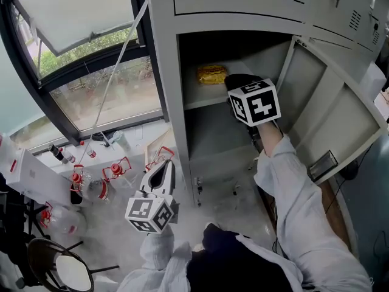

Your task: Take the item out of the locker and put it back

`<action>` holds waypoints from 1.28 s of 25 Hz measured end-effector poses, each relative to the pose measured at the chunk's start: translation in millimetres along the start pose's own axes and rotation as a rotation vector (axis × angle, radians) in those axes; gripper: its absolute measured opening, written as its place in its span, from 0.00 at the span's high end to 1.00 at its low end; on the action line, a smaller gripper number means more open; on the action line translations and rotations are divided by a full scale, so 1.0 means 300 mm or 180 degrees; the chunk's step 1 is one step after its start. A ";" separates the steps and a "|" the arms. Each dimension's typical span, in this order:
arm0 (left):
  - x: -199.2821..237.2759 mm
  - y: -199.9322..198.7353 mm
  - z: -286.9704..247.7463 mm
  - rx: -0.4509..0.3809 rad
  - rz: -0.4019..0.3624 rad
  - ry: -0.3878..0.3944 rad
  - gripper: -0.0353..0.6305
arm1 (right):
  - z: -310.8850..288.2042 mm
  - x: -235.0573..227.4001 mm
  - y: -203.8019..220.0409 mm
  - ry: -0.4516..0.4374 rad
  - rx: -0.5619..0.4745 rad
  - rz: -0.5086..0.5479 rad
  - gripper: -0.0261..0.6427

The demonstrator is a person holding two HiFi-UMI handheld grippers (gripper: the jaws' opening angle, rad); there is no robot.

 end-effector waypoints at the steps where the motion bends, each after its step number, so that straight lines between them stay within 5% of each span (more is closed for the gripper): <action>1: -0.003 0.002 0.002 0.0005 0.0004 0.0002 0.93 | 0.002 -0.005 0.001 0.0016 -0.0006 0.0047 0.94; 32: -0.028 -0.036 0.124 -0.0027 -0.0124 0.0039 0.93 | 0.232 0.035 -0.049 -0.0042 -0.0633 -0.0310 0.96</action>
Point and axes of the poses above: the fingertips, and each gripper's own axes: z backward along the fingers, x to its left, y out of its underside, the point moved 6 cm from there along z, backward along the fingers, and after that the axes turned 13 degrees about -z, right-handed, at the moved point
